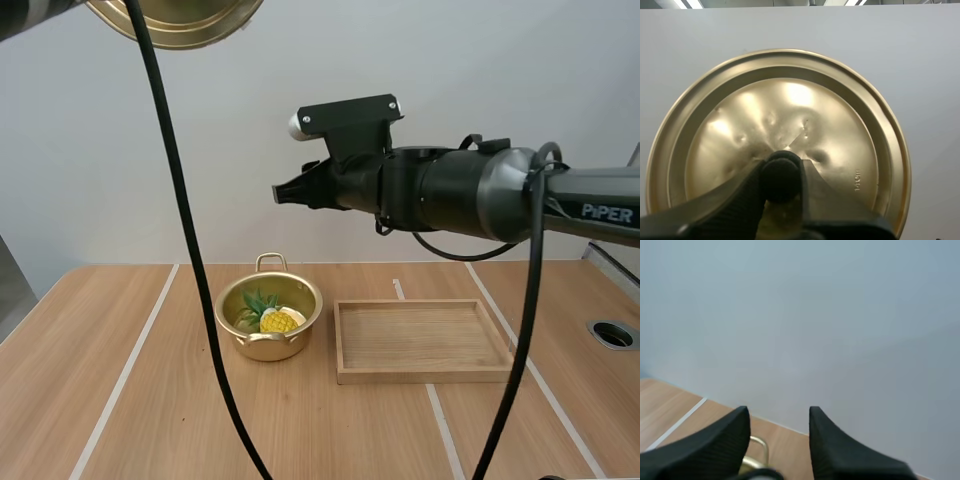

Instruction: Open the pot, put the pineapple inside, and close it

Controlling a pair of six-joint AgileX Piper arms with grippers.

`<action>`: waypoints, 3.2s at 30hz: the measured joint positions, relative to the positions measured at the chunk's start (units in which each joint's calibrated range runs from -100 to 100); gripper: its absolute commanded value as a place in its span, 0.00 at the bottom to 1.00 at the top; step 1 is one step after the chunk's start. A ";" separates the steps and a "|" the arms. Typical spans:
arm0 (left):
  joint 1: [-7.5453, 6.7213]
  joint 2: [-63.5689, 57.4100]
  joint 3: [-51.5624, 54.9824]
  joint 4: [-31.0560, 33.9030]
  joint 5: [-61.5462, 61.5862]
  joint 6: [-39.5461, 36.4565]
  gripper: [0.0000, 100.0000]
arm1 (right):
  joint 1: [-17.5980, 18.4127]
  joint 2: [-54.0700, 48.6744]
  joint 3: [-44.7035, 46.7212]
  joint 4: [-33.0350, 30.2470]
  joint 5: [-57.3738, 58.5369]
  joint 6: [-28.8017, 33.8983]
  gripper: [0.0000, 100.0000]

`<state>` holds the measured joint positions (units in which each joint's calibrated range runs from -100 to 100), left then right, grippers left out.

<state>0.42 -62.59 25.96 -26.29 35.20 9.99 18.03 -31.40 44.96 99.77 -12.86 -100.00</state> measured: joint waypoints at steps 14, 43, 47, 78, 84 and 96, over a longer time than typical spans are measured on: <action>0.00 0.00 0.00 0.00 0.00 0.00 0.00 | -3.77 -11.78 0.12 0.01 -24.45 0.00 0.00; 0.00 0.00 0.00 0.00 0.14 0.00 0.00 | -12.27 -29.12 5.89 0.23 -8.62 0.00 0.00; 0.00 1.35 0.00 0.00 2.05 0.00 0.00 | -12.27 -30.71 9.40 0.23 -8.25 0.00 0.00; 0.00 26.60 12.86 -0.92 25.15 9.89 0.00 | -12.27 -34.95 11.91 0.23 -7.74 0.00 0.00; 0.00 26.60 18.42 -3.81 20.34 13.80 0.00 | -12.27 -34.95 11.91 0.23 -7.70 0.00 0.00; 0.00 33.10 20.30 -4.85 17.86 15.46 0.00 | -12.27 -34.95 11.91 0.23 -7.35 0.00 0.00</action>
<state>0.42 -29.49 46.26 -31.14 53.06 25.45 5.76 -66.35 56.87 100.00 -20.21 -100.00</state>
